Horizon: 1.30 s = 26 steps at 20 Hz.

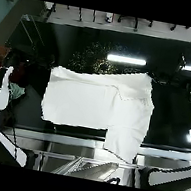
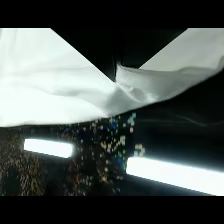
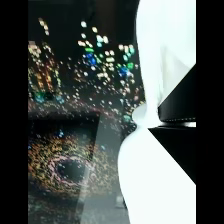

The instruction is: Fold the shirts.

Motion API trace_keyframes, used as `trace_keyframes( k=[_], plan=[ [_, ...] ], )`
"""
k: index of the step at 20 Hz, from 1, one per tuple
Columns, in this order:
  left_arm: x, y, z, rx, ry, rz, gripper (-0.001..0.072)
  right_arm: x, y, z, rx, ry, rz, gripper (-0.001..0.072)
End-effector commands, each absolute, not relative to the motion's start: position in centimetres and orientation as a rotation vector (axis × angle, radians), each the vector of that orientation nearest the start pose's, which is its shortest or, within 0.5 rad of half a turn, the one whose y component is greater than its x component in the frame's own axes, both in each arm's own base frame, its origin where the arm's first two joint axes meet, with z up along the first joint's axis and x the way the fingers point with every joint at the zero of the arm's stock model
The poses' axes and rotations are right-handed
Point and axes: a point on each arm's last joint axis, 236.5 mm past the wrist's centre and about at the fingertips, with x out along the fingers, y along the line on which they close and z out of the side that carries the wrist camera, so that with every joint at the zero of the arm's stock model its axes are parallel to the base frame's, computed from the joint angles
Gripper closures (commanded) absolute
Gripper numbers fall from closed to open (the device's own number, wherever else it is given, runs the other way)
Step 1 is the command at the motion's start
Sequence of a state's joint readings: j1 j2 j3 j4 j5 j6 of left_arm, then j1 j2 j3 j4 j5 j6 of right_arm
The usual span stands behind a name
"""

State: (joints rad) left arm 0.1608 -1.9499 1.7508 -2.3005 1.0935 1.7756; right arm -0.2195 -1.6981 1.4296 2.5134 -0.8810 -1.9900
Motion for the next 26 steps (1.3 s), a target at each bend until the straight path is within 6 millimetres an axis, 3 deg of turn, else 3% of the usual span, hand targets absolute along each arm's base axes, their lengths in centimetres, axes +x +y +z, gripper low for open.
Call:
trace_keyframes(
  k=[1,5,9,11,14,16,26],
  plan=[
    [60.0,-4.3,-3.3,-0.623,1.052,-0.304,0.0695,56.7,0.7,1.5,0.648,0.837,0.262,0.0693],
    [62.4,-4.2,-1.0,-0.616,0.989,-0.318,0.0694,57.9,-0.7,2.7,0.639,0.779,0.228,0.0693],
    [61.2,-4.3,-3.4,-0.637,1.048,-0.299,0.0695,57.6,-0.5,2.3,0.568,0.791,0.25,0.0692],
    [59.8,-4.0,-4.9,-0.587,1.107,-0.306,0.0695,55.6,-0.7,0.3,0.493,0.901,0.24,0.0693],
    [56.7,-1.8,-7.6,-0.429,1.26,-0.256,0.0695,51.7,-2.3,-4.3,0.338,1.124,0.134,0.0693],
    [55.4,-0.6,-8.5,-0.366,1.321,-0.223,0.0694,50.1,-2.7,-6.3,0.239,1.204,0.079,0.0693],
    [56.5,-1.8,-8.5,-0.289,1.274,-0.254,0.0694,48.5,-0.2,-10.1,0.225,1.327,0.068,0.0692]
  ],
)
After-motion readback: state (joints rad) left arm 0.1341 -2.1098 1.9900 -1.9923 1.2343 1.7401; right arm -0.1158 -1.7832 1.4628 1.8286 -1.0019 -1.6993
